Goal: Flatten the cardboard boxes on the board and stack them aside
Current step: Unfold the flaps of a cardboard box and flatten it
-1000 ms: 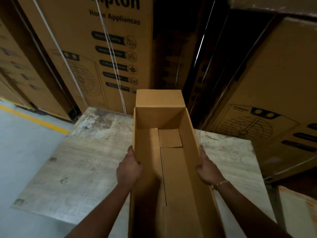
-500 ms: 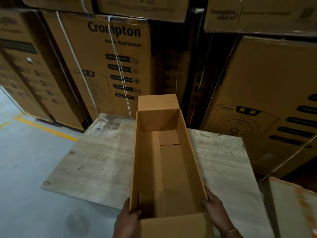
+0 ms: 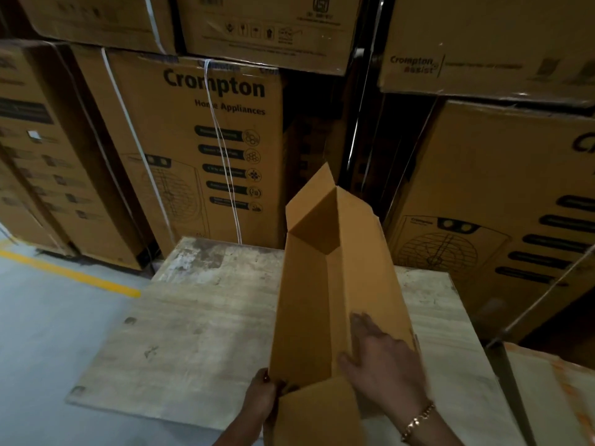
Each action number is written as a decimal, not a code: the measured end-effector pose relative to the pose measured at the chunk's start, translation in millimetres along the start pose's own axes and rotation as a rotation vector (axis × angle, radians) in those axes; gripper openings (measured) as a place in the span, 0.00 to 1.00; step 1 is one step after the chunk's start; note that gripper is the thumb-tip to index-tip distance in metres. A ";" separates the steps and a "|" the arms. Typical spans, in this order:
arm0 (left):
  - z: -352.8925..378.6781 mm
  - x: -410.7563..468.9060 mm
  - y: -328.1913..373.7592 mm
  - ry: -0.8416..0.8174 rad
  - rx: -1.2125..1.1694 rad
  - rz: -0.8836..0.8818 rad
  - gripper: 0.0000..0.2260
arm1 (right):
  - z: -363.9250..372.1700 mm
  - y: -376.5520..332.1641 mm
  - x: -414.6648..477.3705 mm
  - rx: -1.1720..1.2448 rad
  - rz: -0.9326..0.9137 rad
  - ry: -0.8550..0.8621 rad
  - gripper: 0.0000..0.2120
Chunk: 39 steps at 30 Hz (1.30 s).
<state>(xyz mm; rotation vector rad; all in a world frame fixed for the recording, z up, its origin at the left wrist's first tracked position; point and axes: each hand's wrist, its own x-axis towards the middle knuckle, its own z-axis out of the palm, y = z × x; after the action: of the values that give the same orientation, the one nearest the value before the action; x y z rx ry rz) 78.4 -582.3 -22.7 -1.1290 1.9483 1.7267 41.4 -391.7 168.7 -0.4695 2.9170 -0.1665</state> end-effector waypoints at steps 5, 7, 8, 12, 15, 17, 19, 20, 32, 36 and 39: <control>-51.4 -8.7 24.9 -0.122 -0.232 0.099 0.24 | 22.2 -60.7 23.7 0.078 -0.100 0.045 0.31; -64.8 -18.7 48.8 -0.201 -0.387 0.162 0.19 | 34.7 -70.8 33.9 0.182 -0.160 0.068 0.29; -69.2 -20.9 56.7 -0.218 -0.391 0.191 0.17 | 39.2 -72.8 37.4 0.271 -0.183 0.089 0.27; -70.3 -28.0 69.3 -0.187 -0.279 0.293 0.21 | 51.2 -41.6 48.3 0.357 -0.005 0.366 0.28; -63.0 -32.0 73.1 -0.092 -0.300 0.233 0.15 | 61.3 -6.2 49.8 0.666 0.368 0.181 0.41; -54.2 -31.4 77.3 0.007 -0.170 0.271 0.10 | 71.5 -4.9 44.0 1.180 0.516 -0.089 0.42; -46.1 -26.9 77.4 0.092 -0.057 0.380 0.14 | 80.2 -4.0 38.0 1.439 0.560 -0.150 0.44; -43.7 -26.7 80.8 0.132 -0.048 0.418 0.15 | 82.8 -2.9 36.0 1.478 0.555 -0.106 0.49; -94.5 5.6 39.3 -0.125 -0.665 0.032 0.22 | 78.5 -74.3 40.4 0.444 -0.061 -0.103 0.39; -118.3 34.1 11.1 -0.044 -0.658 -0.224 0.30 | 101.4 -94.4 48.7 0.316 -0.177 -0.189 0.38; -134.1 50.2 1.9 -0.089 -0.598 -0.247 0.38 | 110.0 -91.9 56.7 0.332 -0.202 -0.127 0.34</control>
<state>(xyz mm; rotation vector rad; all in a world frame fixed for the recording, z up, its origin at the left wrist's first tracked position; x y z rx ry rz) 80.5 -725.5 -24.5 -1.3745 1.1964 2.2299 37.7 -505.5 64.8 -0.6861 2.6412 -0.6125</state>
